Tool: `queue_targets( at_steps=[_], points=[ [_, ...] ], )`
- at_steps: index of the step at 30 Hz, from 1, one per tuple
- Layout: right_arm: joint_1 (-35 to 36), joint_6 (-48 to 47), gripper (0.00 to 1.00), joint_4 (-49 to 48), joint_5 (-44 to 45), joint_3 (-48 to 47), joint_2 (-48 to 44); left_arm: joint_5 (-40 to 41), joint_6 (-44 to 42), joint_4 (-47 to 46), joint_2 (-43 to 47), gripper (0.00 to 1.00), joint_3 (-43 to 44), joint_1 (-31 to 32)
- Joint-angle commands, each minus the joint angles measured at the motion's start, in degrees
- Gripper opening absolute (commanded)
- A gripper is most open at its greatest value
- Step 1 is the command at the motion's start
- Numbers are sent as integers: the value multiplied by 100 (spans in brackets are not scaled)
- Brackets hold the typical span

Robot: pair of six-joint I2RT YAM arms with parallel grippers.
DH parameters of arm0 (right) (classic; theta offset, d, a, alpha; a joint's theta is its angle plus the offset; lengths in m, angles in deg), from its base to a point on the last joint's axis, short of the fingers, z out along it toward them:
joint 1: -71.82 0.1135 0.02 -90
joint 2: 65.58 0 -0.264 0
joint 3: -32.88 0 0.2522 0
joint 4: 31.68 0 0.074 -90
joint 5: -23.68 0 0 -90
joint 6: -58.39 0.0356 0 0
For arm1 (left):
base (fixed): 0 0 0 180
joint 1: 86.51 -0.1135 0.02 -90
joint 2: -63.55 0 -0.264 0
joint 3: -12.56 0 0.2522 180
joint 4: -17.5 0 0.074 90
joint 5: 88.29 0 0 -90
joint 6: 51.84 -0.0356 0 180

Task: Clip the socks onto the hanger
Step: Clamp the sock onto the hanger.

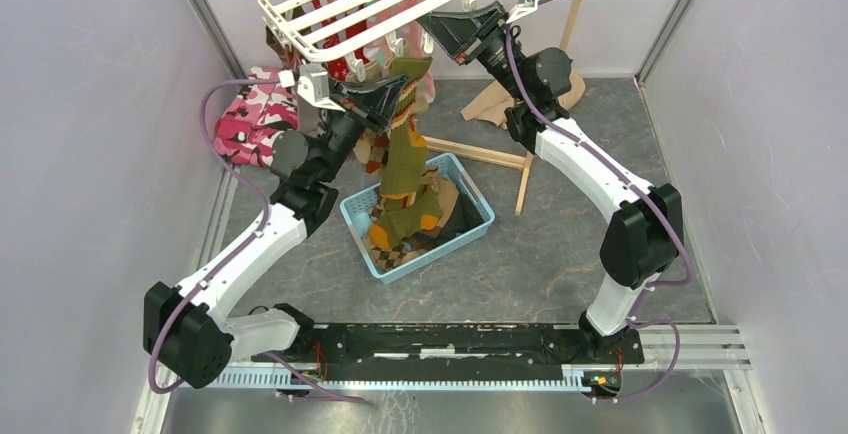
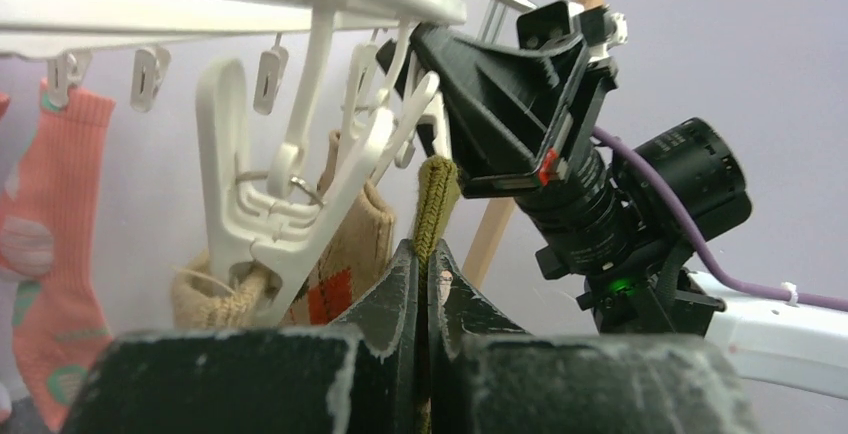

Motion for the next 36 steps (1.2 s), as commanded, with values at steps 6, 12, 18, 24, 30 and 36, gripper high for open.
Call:
queue_targets(
  at_steps=[6,12,18,24,30,36],
  points=[
    [-33,126,4,-150,-93,-125,-75,-5,300,419,-304,2,488,-34],
    [-30,140,4,-163,-109,-98,-76,-52,358,376,-489,2,672,-33],
    [-27,148,4,-190,-118,-80,-78,-16,455,402,-610,2,798,-34],
    [-32,166,4,-213,-124,-62,-58,136,577,417,-683,2,884,-34],
    [-20,185,4,-236,-127,-36,-58,200,721,415,-782,2,999,-32],
    [-25,187,4,-273,-119,3,-58,62,941,289,-875,2,1077,-28]
  ],
)
